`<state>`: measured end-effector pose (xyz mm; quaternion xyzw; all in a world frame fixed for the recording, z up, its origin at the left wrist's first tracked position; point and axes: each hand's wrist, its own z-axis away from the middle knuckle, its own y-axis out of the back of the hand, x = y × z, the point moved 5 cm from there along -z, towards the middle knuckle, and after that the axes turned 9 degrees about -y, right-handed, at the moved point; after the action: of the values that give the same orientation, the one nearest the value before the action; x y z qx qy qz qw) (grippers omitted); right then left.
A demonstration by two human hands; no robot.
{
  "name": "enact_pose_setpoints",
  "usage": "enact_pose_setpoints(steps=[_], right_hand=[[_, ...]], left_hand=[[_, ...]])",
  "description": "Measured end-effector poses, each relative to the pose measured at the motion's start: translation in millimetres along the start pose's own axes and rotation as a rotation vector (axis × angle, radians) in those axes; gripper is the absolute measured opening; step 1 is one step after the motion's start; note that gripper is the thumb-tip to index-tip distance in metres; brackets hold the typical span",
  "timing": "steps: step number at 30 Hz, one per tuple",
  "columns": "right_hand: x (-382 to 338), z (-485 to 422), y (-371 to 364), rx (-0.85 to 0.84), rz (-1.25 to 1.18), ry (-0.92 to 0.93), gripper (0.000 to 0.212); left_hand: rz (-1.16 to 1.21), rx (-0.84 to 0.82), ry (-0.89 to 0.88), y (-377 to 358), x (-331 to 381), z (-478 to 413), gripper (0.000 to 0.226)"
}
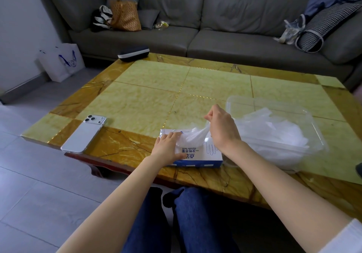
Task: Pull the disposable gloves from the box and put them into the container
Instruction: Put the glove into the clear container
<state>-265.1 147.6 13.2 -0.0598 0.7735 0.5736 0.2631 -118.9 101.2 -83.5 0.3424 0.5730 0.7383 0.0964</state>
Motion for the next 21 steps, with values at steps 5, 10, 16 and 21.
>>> enact_pose_setpoints(steps=[5,10,16,21], right_hand=[[-0.4,5.5,2.7,0.014,0.317,0.156,0.013],[5.5,26.1,-8.5,-0.175,0.343,0.334,0.032],[6.8,30.6,-5.2,-0.228,0.489,0.352,0.02],[4.3,26.9,9.7,-0.192,0.376,0.296,0.017]], left_hand=[[-0.028,0.007,-0.022,5.6,8.0,0.0,0.104],[-0.363,0.132,-0.406,12.2,49.6,11.0,0.082],[-0.297,0.133,-0.377,18.6,48.1,7.5,0.03],[-0.284,0.135,-0.279,21.6,27.3,7.6,0.031]])
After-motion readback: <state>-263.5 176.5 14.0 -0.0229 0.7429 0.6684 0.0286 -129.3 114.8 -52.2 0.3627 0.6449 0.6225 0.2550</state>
